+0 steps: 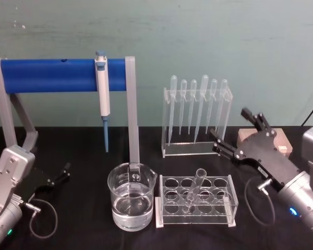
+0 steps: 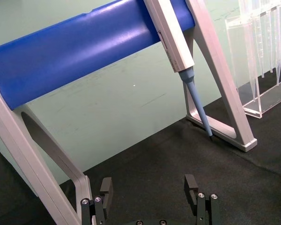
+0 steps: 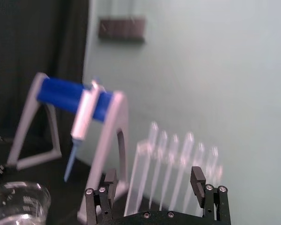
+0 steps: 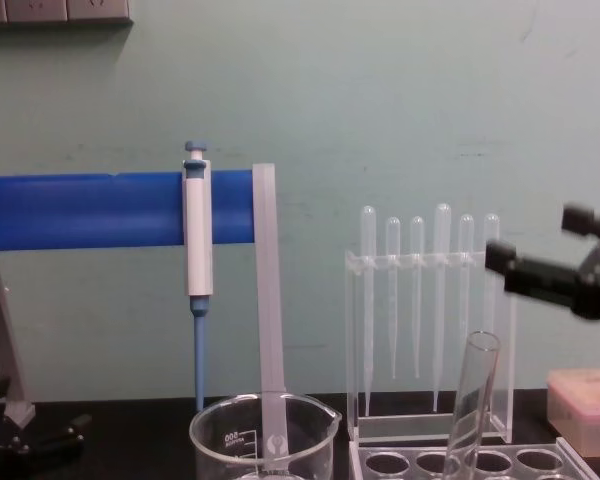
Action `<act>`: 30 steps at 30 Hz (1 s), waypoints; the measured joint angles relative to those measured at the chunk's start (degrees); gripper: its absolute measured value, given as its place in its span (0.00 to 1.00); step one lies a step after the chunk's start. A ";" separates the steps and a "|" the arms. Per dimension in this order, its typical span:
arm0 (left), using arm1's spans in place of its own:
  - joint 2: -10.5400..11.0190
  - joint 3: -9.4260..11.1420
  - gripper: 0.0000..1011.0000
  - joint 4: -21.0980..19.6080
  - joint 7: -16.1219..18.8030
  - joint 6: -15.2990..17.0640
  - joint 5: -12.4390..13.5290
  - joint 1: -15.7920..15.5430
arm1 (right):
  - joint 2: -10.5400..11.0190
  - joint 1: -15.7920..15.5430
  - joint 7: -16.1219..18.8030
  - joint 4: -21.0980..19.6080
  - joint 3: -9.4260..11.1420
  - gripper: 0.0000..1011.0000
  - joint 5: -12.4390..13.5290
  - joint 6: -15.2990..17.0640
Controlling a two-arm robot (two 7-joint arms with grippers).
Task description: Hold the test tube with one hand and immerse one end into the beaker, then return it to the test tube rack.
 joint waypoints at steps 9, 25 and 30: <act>0.00 0.00 0.99 0.00 0.00 0.00 0.00 0.00 | -3.31 1.98 -0.21 5.61 -0.12 0.99 2.48 9.66; 0.00 0.00 0.99 0.00 0.00 0.00 0.00 0.00 | -4.75 3.60 3.06 8.91 0.15 0.99 2.23 10.72; 0.00 0.00 0.99 0.00 0.00 0.00 0.00 0.00 | -4.68 3.58 2.86 8.70 0.09 0.99 2.18 10.70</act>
